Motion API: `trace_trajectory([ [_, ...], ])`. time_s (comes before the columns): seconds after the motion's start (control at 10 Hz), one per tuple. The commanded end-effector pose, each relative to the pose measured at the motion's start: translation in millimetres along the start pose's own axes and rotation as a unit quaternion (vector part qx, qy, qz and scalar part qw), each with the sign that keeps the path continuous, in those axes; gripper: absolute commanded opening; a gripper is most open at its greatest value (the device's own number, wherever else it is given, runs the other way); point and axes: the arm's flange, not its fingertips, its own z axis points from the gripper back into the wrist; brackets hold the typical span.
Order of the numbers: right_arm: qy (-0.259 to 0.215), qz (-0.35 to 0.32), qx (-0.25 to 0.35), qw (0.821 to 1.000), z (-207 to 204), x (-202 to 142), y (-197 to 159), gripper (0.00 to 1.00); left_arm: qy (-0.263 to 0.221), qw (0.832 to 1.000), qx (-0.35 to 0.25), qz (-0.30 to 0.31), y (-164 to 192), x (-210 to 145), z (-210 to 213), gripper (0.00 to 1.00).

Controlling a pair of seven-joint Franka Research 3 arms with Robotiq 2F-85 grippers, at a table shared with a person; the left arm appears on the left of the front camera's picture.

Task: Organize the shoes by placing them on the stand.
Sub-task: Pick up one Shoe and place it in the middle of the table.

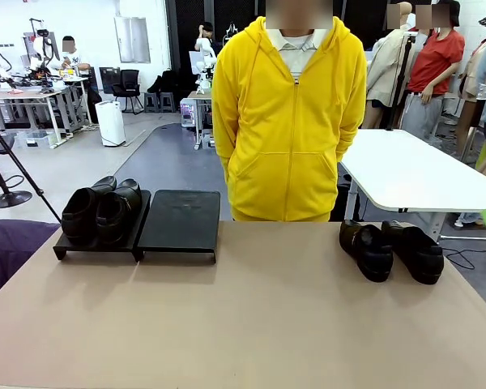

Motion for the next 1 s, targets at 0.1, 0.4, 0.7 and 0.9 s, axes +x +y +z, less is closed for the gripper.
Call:
trace_trajectory([
  [0.1, 0.092, 0.005, -0.232, 0.968, -67.7, 115.7, 23.6, 1.0, 0.005, 1.0, 0.005, 0.003, 0.5, -4.1, -0.1, 1.0],
  [0.4, -0.011, 0.013, -0.32, 0.947, -99.4, 202.9, -45.6, 1.0, 0.005, 1.0, 0.005, 0.003, 0.5, -4.1, -0.1, 1.0],
  [0.7, 0.0, 0.036, -0.305, 0.952, -110.2, 206.4, -56.7, 1.0, 0.005, 1.0, 0.005, 0.003, 0.5, -4.1, -0.1, 1.0],
  [0.9, 0.007, 0.029, -0.285, 0.958, -109.2, 211.5, -65.2, 1.0, 0.005, 1.0, 0.005, 0.003, 0.5, -4.1, -0.1, 1.0],
])
